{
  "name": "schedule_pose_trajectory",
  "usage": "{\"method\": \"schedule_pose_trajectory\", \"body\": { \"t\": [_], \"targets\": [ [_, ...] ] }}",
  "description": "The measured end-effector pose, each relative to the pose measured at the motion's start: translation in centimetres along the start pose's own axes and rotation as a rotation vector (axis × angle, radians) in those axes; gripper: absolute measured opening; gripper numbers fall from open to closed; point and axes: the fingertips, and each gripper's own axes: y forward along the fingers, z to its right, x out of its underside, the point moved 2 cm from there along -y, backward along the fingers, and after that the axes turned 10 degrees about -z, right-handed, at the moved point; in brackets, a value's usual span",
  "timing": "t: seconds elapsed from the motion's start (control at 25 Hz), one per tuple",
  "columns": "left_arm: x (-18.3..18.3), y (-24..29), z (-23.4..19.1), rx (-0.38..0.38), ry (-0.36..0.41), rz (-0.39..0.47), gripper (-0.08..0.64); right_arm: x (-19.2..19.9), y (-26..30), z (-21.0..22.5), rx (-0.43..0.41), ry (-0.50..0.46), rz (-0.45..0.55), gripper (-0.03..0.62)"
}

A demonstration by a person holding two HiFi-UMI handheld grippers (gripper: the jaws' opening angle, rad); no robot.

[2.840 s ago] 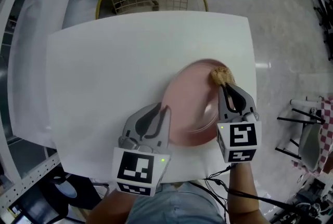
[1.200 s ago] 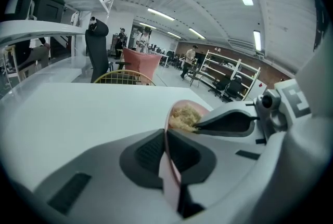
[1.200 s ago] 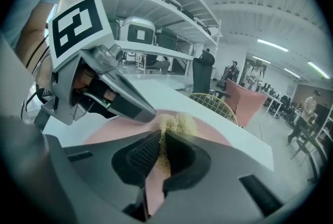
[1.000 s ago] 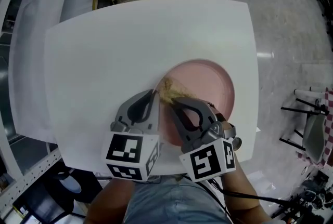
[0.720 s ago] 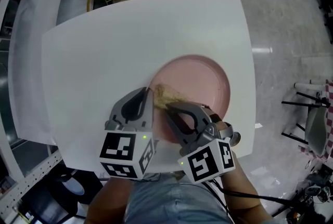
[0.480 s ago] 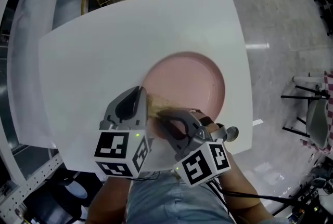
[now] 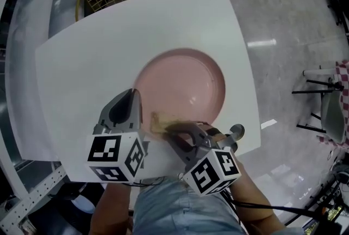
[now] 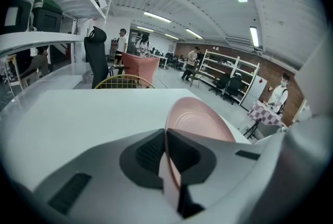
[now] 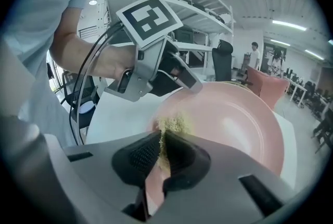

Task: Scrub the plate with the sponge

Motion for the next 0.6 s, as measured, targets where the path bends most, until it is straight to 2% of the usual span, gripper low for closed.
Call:
{"method": "schedule_pose_trajectory", "body": {
  "t": [0.28, 0.6],
  "targets": [
    [0.2, -0.5, 0.1, -0.010, 0.014, -0.009, 0.023, 2.7, -1.1, 0.8, 0.063, 0.085, -0.071, 0.034],
    [0.3, -1.1, 0.3, -0.011, 0.011, -0.004, 0.023, 5.4, -2.6, 3.4, 0.252, 0.242, -0.125, 0.034]
  ]
}}
